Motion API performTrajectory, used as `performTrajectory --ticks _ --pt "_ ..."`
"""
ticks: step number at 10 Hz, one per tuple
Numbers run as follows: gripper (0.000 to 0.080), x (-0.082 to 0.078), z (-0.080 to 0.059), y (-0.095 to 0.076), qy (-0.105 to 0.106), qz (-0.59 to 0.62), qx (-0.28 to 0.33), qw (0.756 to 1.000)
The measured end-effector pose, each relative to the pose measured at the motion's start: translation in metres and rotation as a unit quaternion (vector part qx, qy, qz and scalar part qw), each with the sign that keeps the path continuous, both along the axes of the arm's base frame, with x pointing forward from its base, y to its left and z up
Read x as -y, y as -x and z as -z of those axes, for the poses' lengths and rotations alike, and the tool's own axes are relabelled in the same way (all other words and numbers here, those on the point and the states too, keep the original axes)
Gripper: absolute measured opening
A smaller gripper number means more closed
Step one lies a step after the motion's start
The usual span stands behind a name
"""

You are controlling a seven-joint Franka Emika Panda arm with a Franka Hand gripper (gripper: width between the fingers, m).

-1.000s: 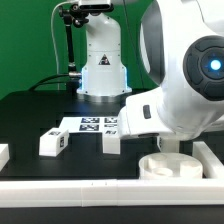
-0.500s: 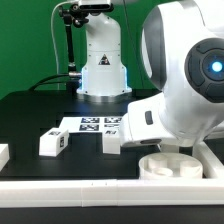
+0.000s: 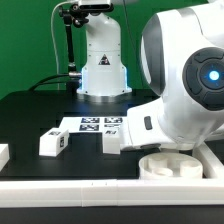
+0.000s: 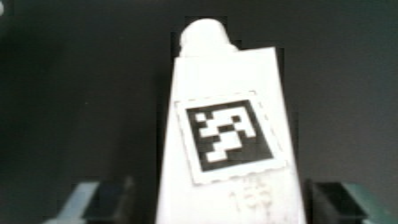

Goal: Assemble stool

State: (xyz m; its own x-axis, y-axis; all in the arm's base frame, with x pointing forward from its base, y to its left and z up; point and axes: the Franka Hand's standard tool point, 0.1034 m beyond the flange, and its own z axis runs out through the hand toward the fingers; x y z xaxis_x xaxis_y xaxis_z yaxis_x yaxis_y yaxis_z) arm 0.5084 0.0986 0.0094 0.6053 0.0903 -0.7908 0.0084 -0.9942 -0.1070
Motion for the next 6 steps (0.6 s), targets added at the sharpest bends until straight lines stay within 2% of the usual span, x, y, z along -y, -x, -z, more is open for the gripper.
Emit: performTrajectory --ticks 1,2,5,6 --pt "0.0417 0.0000 -0.0002 0.0000 0.000 0.000 0.000 1.000" --pt "0.0327 0.0000 -0.0002 -0.0001 0.000 0.000 0.000 1.000" --pt "0.0327 0.0013 -0.0015 -0.0011 -0.003 -0.001 0.001 1.000" --pt "0.0327 0.0018 -0.0063 -0.0028 -0.003 0.000 0.003 1.000"
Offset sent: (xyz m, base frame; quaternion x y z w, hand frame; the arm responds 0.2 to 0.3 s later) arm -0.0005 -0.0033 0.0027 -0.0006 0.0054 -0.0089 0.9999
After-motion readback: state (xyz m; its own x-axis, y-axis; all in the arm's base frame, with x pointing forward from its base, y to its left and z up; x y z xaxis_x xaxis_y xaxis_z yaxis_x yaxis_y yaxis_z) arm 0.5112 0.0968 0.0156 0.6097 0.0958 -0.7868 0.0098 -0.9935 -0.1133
